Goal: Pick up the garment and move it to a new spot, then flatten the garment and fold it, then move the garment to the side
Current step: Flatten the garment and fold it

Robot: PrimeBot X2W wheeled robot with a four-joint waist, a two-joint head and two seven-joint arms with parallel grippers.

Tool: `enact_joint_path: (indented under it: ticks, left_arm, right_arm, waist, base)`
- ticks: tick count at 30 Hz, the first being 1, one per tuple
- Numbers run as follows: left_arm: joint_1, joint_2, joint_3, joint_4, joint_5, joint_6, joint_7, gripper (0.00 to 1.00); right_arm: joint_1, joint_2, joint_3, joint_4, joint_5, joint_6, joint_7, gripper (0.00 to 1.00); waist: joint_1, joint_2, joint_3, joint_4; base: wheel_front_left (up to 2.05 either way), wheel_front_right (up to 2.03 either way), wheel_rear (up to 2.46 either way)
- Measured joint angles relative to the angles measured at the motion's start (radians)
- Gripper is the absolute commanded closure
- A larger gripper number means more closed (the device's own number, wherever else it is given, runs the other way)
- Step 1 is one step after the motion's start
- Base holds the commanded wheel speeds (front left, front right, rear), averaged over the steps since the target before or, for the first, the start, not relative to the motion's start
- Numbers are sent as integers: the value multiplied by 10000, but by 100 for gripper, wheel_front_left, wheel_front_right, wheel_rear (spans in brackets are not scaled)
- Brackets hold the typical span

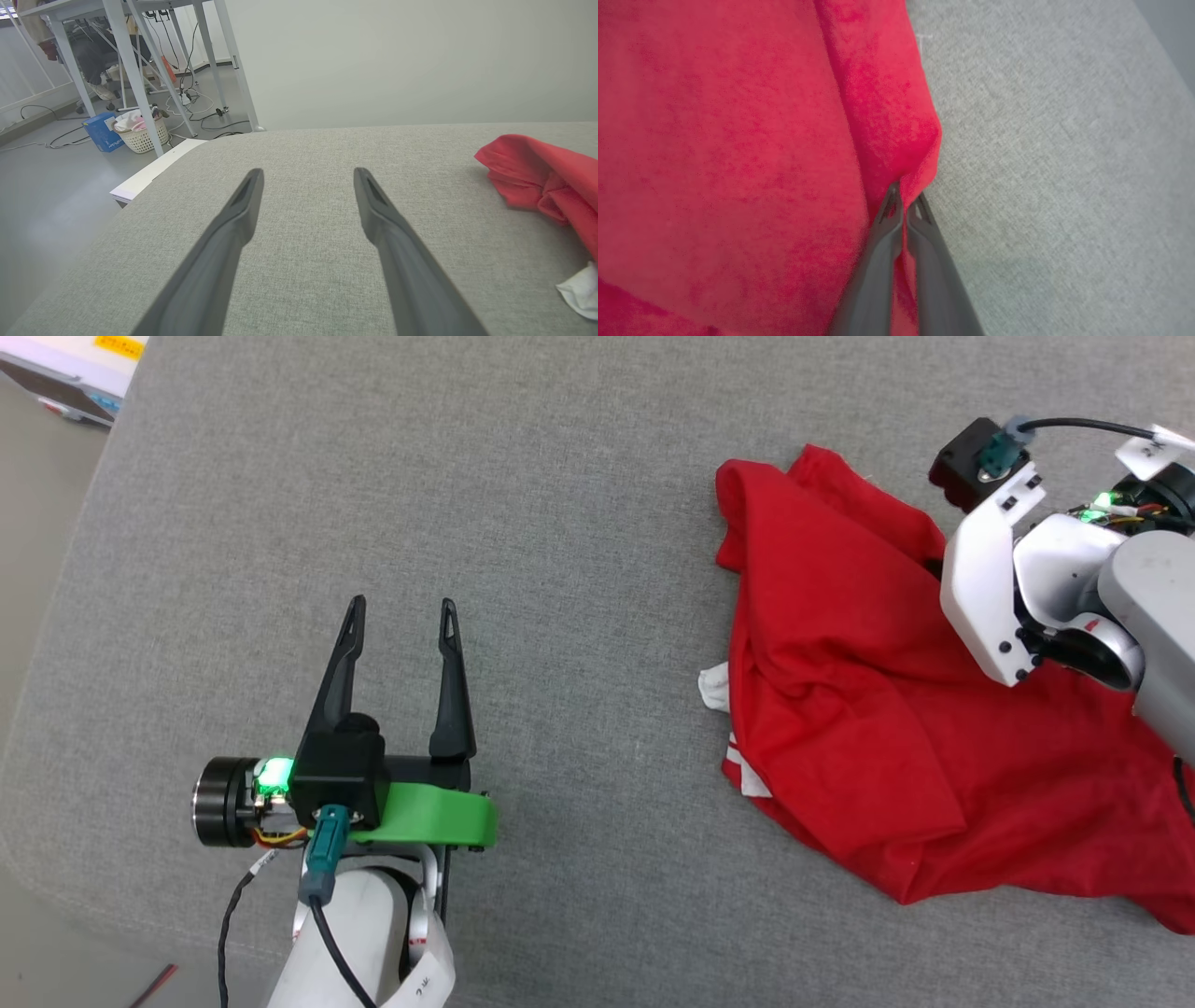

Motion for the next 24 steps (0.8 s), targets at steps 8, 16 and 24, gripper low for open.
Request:
enact_joint_path:
  ticks: [8,16,24]
  left_arm:
    - [405,21,205,86,58,-4,-2,0]
    - [734,48,322,61,73,-33,0,0]
    - [866,56,339,61,132,-79,-2,0]
  right_arm:
    - [0,-821,-844,-1440,491,6,-2947,100]
    - [1279,-2543,-2700,-2347,1045,6,-3877,100]
    - [3252,-3283,-4594,-1461,1273,6,-4046,100]
  waist:
    - [0,0,-732,-279]
    - [0,0,-1315,-765]
    - [0,0,-1542,-1028]
  base:
    - [0,0,0]
    - [0,0,0]
    - [0,0,0]
